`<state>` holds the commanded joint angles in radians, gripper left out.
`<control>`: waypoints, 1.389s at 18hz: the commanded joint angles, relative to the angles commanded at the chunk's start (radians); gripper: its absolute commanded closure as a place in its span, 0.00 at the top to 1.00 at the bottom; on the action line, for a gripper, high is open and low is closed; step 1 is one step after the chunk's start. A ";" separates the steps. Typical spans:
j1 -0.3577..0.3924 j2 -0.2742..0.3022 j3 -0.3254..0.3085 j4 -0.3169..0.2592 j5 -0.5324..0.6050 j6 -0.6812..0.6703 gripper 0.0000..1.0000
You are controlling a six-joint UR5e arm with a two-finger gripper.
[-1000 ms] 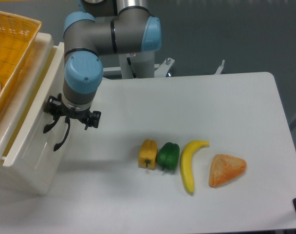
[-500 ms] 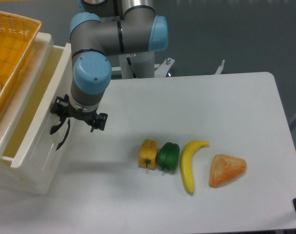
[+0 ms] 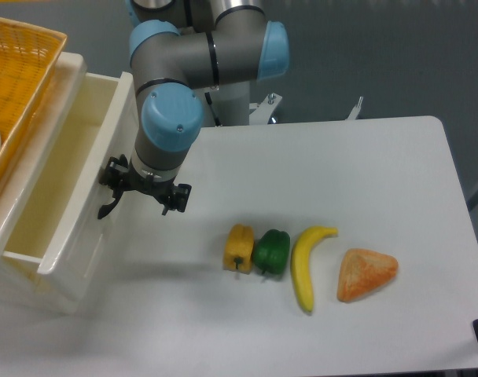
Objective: Slide open the top white drawer
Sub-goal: 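Pull the upper drawer outward by its handle with the gripper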
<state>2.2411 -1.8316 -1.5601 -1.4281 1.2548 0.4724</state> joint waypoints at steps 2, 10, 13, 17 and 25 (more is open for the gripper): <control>0.008 0.000 0.003 0.000 0.000 0.003 1.00; 0.020 0.002 0.003 -0.003 0.032 0.069 1.00; 0.035 0.003 0.003 -0.009 0.035 0.095 1.00; 0.052 0.005 0.003 -0.009 0.044 0.129 1.00; 0.084 0.009 0.005 -0.017 0.044 0.167 1.00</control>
<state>2.3255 -1.8224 -1.5555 -1.4450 1.2993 0.6397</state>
